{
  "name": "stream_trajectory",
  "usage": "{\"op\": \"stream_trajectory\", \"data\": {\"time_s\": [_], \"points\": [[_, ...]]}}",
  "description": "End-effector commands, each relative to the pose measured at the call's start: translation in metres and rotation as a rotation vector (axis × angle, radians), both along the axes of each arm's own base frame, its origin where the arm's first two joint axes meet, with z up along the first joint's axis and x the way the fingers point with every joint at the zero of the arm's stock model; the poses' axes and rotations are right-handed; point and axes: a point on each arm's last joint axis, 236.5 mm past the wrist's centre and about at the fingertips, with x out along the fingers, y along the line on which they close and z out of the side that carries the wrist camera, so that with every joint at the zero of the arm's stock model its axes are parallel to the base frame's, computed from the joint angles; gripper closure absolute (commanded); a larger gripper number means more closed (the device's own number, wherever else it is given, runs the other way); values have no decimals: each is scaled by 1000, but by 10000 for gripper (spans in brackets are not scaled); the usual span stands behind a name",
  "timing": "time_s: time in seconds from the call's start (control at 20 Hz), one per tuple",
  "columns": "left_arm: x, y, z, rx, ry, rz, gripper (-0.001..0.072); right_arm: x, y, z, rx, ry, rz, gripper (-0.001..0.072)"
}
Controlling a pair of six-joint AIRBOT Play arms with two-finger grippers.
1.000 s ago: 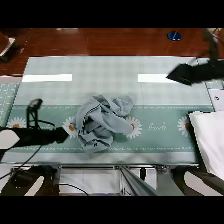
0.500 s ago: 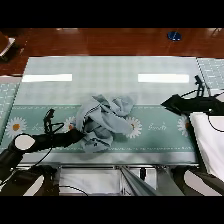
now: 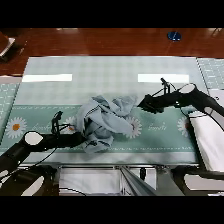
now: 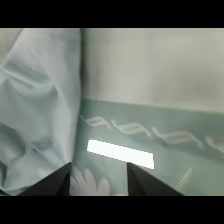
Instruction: Fold the shirts.
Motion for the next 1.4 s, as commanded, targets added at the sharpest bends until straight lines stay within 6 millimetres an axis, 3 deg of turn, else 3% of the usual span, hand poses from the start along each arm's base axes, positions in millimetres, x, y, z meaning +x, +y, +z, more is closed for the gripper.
{"op": "stream_trajectory", "data": {"time_s": [0.0,0.25,0.35,0.45,0.55,0.6,0.65,0.75,0.85,0.95,1.05,1.15,1.25,1.35], "points": [[-4,-2,-1,-6,10,-18,689,4,29,-11,29,61,92,306],[4,-6,7,-23,-9,-8,689,17,54,-15,69,95,208,310],[14,-8,16,-29,-36,-9,689,28,57,-16,67,69,229,445],[24,-11,27,-37,-68,-9,689,42,59,-12,65,2,267,680],[39,-13,42,-42,-122,-18,689,56,58,7,74,-57,286,691],[54,-13,57,-49,-169,-17,689,66,56,27,86,-93,303,691],[72,-11,78,-59,-224,-6,689,78,51,55,88,-155,312,691],[117,1,136,-79,-368,46,689,111,32,134,52,-351,284,691],[162,26,219,-83,-565,122,690,131,7,239,1,-600,230,691],[188,53,314,-71,-780,186,690,124,-20,350,-83,-870,176,691],[186,72,391,-46,-933,191,690,91,-45,434,-198,-1072,132,691],[170,91,450,46,-1053,168,690,40,-69,499,-333,-1231,80,691],[152,108,482,173,-1125,159,690,-10,-95,536,-483,-1321,11,691],[130,124,505,313,-1183,169,690,-60,-123,560,-625,-1353,-91,691]]}}
